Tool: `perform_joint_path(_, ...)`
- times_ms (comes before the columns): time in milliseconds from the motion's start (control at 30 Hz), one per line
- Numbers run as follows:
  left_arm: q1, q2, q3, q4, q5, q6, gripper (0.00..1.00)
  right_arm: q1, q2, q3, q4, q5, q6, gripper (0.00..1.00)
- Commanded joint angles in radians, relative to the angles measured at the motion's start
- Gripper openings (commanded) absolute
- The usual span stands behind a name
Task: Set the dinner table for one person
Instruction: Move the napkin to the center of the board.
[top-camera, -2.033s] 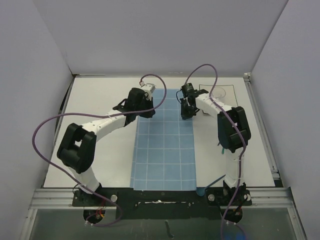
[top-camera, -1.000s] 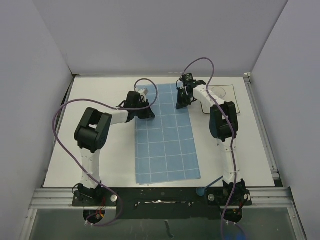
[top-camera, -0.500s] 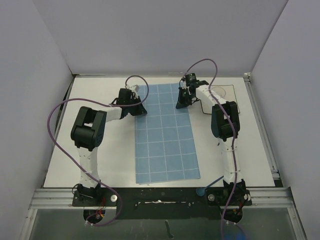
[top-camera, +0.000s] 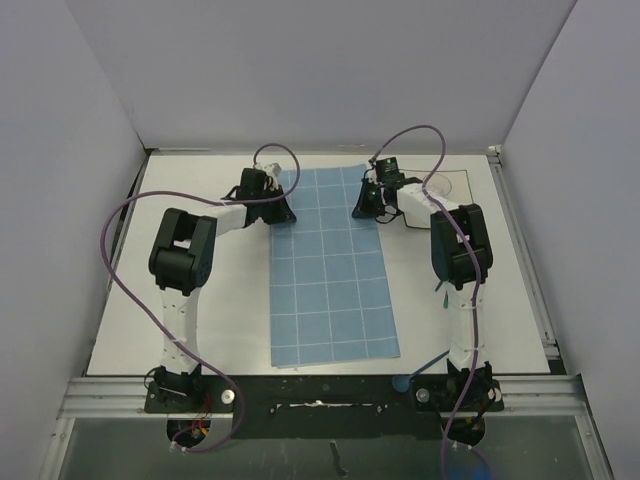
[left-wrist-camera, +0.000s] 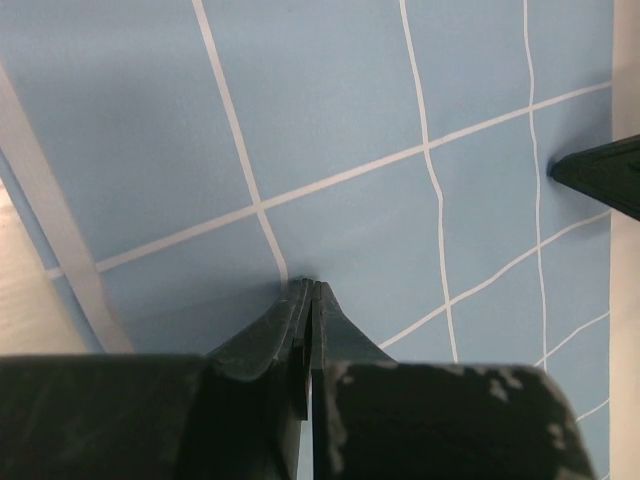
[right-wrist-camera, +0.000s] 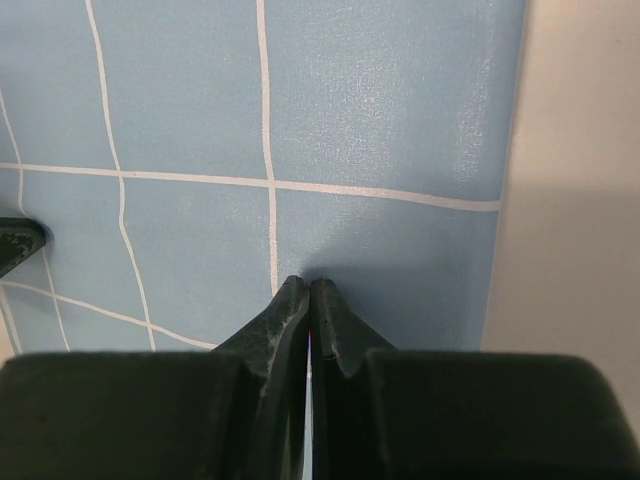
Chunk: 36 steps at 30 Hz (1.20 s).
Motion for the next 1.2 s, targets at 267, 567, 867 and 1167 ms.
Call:
perform_joint_path(267,0.021,0.145,0.117,-0.119,-0.043,0.033,0.00,0.057,0.027,-0.167,-0.075,0.042,0.027,0.00)
perform_joint_path(567,0.019,0.089,0.110,-0.123,-0.054,0.047,0.00,0.057,-0.044,-0.149,-0.133,0.075,-0.016,0.00)
perform_joint_path(867,-0.019,-0.159,-0.070,-0.110,-0.130,0.083,0.00,0.054,-0.138,-0.167,-0.166,0.097,-0.018,0.08)
perform_joint_path(1167,-0.085,-0.549,-0.214,-0.135,-0.328,0.176,0.38,0.061,-0.368,-0.334,-0.110,0.054,-0.015,0.71)
